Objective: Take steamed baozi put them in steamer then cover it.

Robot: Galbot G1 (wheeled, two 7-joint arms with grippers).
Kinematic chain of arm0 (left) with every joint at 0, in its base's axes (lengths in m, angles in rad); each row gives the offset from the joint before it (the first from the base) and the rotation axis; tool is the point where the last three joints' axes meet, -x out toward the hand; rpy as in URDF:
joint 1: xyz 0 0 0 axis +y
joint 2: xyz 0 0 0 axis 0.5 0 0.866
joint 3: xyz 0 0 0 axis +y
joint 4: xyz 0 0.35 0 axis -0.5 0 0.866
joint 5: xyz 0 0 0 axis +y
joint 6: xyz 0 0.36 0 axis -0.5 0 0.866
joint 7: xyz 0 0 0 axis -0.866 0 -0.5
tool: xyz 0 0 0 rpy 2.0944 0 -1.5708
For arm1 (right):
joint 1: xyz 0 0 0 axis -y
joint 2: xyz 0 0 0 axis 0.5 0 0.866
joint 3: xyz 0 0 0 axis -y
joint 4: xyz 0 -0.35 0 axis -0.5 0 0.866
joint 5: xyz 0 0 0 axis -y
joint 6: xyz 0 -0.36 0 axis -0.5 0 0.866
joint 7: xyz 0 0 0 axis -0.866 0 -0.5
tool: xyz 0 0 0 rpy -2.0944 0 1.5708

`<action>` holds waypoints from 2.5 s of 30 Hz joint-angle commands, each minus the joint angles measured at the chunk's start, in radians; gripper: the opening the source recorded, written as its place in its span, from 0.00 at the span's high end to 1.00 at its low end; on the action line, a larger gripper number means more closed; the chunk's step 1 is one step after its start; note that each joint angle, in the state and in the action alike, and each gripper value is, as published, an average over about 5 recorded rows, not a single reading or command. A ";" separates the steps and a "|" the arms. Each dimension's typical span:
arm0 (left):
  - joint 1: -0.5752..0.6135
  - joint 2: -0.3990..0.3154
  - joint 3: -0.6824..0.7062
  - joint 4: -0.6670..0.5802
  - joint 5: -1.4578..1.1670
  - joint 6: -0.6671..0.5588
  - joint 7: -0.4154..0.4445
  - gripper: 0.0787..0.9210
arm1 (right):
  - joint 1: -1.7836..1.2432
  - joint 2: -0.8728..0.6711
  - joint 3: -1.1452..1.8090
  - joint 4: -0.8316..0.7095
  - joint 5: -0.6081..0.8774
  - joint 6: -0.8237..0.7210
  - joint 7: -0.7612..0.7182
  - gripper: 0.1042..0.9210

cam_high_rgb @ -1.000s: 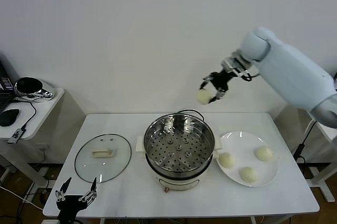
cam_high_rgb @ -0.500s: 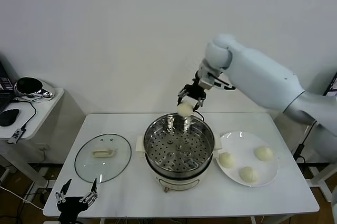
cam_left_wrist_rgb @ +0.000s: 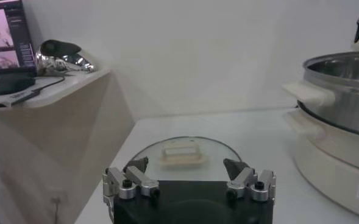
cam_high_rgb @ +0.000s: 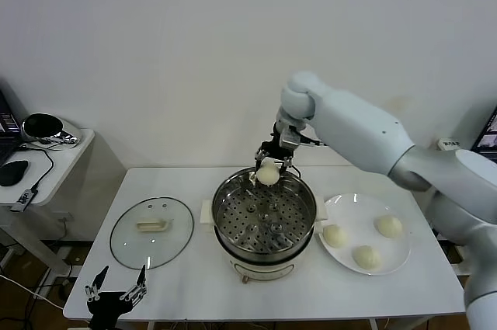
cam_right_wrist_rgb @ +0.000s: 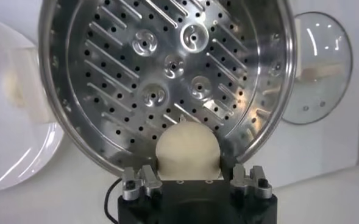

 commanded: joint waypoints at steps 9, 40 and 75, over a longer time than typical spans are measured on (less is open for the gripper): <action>-0.009 0.003 0.001 0.022 -0.004 0.001 0.001 0.12 | -0.065 0.096 0.014 -0.092 -0.070 0.022 0.023 0.37; -0.016 0.010 0.009 0.031 -0.006 0.014 0.005 0.12 | 0.075 -0.177 -0.039 0.303 0.219 -0.509 0.073 0.12; 0.014 0.066 0.025 -0.006 -0.007 0.057 0.037 0.12 | -0.437 -0.744 0.211 0.600 0.175 -1.205 0.087 0.12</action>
